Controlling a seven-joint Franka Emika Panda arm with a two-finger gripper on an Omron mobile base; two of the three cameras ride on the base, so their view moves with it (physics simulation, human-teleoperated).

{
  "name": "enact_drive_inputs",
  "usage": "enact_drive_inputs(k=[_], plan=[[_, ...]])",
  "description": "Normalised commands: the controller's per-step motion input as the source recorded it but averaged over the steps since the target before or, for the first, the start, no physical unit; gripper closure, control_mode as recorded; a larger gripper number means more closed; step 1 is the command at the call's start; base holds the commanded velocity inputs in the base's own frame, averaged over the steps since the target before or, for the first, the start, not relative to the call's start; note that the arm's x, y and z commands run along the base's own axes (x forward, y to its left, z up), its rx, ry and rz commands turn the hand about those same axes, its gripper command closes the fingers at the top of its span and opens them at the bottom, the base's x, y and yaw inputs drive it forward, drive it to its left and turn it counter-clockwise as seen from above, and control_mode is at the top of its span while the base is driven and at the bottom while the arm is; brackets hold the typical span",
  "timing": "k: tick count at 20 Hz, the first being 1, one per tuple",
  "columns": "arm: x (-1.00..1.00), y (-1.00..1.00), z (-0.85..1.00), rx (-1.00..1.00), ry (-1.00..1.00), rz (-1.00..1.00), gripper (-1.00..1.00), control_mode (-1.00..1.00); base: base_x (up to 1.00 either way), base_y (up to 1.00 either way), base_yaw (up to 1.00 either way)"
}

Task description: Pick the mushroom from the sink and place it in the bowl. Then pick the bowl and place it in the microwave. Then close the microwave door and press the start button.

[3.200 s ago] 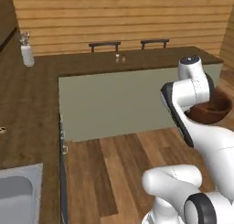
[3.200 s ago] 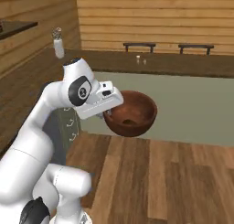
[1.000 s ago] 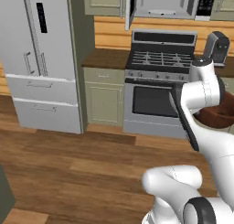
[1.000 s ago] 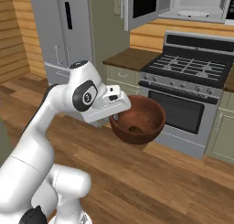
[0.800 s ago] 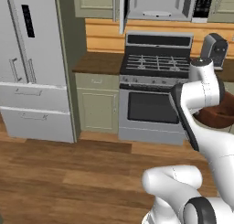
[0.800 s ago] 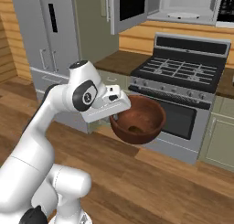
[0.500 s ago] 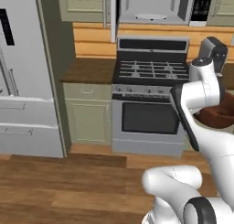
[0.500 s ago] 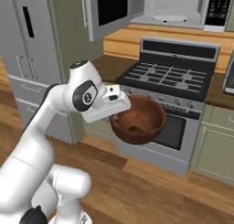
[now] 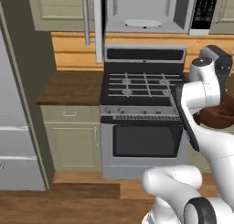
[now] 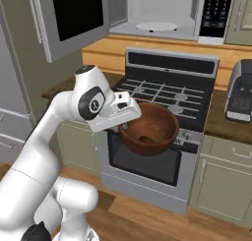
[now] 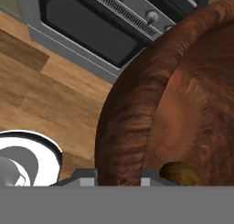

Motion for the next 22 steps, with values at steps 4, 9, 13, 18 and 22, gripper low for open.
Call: enact_drive_inputs(k=[4,9,13,18,22], plan=[[0.00,0.00,0.00,0.00,0.00,0.00,1.00,1.00,1.00,0.00,-0.17],[0.00,0.00,0.00,0.00,0.00,0.00,1.00,1.00,0.90,0.24,-0.19],[0.00,0.00,0.00,0.00,0.00,0.00,1.00,1.00,0.52,0.30,-0.15],[0.00,0.00,0.00,0.00,0.00,0.00,1.00,1.00,0.40,0.23,-0.07],[0.00,0.00,0.00,0.00,0.00,0.00,1.00,1.00,0.59,0.31,-0.07]])
